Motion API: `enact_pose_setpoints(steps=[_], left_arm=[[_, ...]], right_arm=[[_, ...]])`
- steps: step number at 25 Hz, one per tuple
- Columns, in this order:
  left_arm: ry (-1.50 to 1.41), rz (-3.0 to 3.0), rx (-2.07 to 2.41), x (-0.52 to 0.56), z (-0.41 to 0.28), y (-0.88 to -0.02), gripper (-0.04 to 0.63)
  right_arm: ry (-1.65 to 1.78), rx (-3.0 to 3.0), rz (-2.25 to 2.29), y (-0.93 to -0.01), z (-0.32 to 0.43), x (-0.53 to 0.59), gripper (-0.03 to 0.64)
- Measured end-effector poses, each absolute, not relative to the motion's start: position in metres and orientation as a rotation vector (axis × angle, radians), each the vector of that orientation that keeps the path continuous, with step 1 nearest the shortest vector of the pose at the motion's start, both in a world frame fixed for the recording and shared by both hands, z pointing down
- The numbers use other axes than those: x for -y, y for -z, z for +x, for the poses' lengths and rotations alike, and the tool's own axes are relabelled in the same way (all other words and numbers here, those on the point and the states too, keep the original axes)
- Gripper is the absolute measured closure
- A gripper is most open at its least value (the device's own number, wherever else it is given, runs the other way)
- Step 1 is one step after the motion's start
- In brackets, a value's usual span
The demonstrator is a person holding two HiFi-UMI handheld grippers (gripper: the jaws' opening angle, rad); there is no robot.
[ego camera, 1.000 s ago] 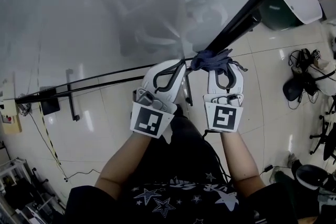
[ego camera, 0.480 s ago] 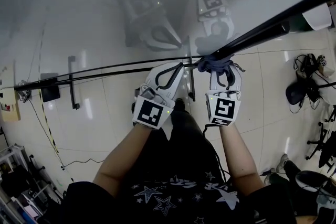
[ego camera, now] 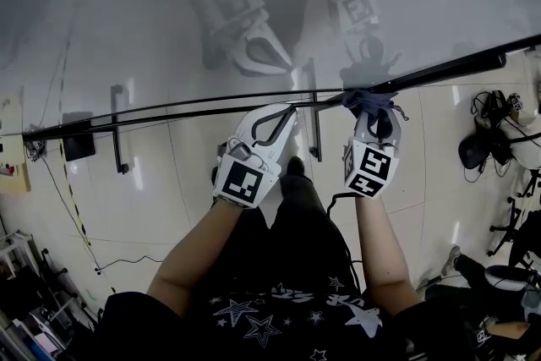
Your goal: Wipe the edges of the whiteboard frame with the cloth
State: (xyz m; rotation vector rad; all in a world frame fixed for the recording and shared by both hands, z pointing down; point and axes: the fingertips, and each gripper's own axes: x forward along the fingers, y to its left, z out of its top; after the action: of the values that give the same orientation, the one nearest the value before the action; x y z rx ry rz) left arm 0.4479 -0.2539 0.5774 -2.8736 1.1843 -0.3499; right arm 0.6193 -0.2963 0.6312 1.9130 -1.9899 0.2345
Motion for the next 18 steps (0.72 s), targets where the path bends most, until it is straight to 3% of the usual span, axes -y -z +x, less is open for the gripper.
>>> enact_pose_setpoints(steps=[10,18], left_arm=[[0.323,-2.846,-1.239,0.244,0.336,-0.565,0.591],[0.282,-2.828,-1.397,0.23,0.202,-0.575,0.591]], right_arm=[[-0.328,1.91,1.976,-0.634,0.555,0.296,0.534],[-0.273,1.998,1.809,-0.639,0.412,0.292,0.534]])
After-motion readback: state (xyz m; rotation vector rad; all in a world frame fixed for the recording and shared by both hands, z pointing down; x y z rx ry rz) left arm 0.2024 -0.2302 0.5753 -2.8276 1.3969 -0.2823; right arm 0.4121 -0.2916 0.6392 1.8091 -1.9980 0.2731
